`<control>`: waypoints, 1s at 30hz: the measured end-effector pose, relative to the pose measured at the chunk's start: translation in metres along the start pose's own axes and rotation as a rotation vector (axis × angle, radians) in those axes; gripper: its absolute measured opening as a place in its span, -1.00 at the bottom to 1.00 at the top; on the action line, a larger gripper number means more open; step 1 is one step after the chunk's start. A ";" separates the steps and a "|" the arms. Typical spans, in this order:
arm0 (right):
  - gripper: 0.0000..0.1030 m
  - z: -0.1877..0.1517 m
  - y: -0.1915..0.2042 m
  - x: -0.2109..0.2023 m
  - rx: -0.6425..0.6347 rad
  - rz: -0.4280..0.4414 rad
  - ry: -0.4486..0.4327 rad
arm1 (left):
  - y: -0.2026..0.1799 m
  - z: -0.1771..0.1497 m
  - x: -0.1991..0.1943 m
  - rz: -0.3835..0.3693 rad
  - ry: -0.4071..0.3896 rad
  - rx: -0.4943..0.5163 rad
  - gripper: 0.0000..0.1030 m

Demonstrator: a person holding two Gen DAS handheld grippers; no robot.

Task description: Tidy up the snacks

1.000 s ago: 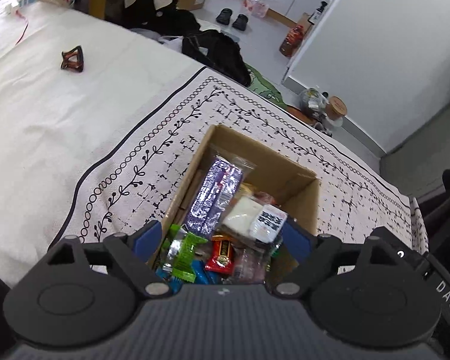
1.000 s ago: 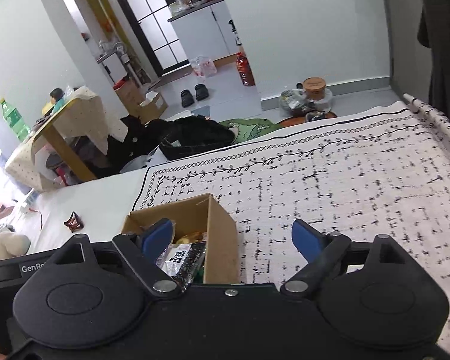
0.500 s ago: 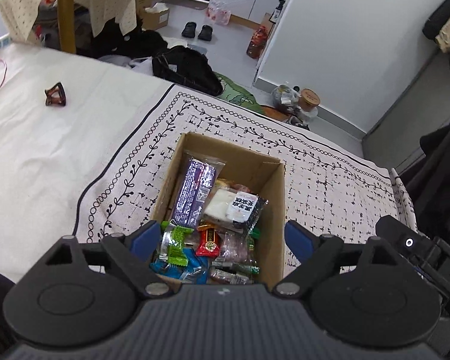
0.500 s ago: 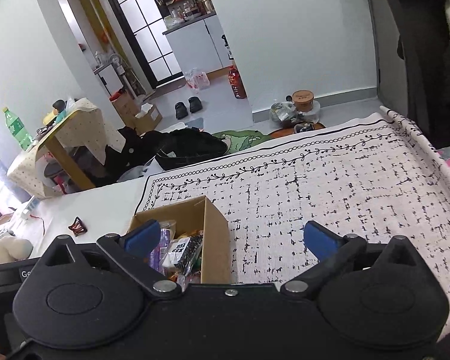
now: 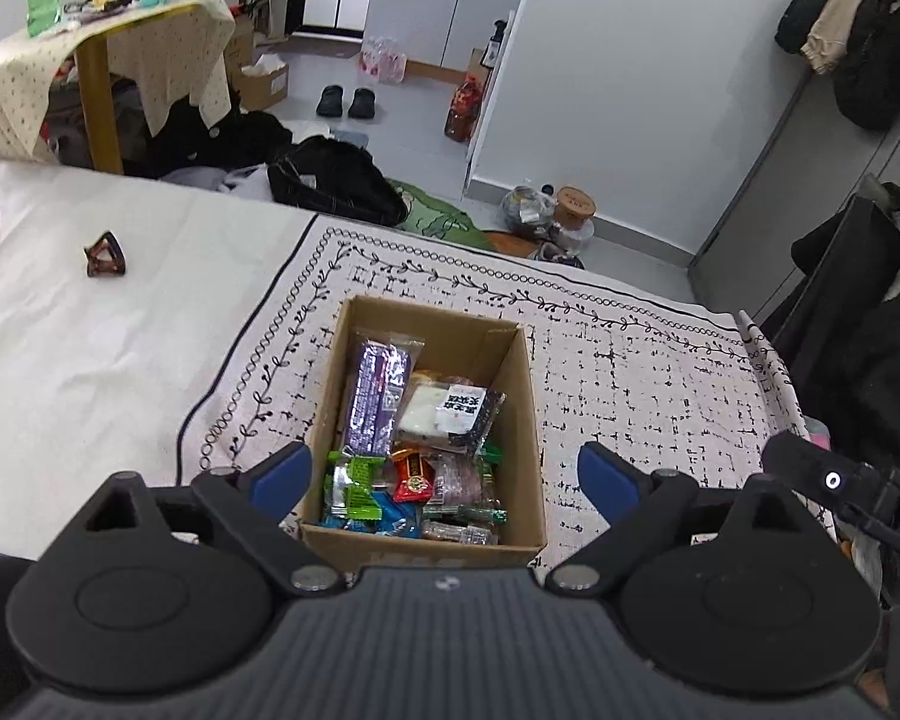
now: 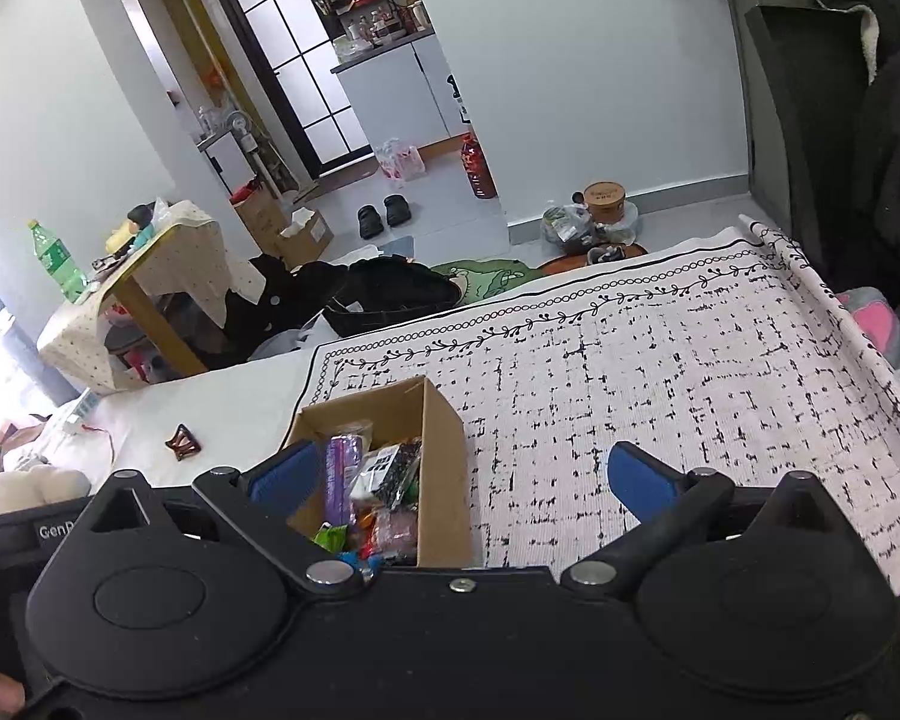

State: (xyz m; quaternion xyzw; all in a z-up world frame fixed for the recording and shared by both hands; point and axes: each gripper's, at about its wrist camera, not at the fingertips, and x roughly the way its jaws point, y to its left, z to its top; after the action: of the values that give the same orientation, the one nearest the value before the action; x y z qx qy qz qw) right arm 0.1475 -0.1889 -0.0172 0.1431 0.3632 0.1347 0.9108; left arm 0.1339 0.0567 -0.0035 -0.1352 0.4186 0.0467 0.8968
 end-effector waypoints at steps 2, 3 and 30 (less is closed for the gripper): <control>1.00 -0.002 0.003 -0.007 -0.014 -0.006 -0.002 | 0.001 -0.001 -0.008 -0.008 -0.007 0.012 0.85; 1.00 -0.002 0.004 -0.010 -0.016 -0.009 -0.004 | 0.001 -0.001 -0.011 -0.015 -0.009 0.017 0.85; 1.00 -0.036 0.004 -0.073 -0.033 -0.040 -0.018 | 0.015 -0.025 -0.084 -0.036 -0.047 0.214 0.85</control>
State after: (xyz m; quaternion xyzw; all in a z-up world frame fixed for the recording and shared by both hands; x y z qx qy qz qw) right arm 0.0711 -0.2046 0.0046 0.1219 0.3555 0.1213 0.9187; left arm 0.0581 0.0667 0.0419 -0.0449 0.3974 -0.0112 0.9165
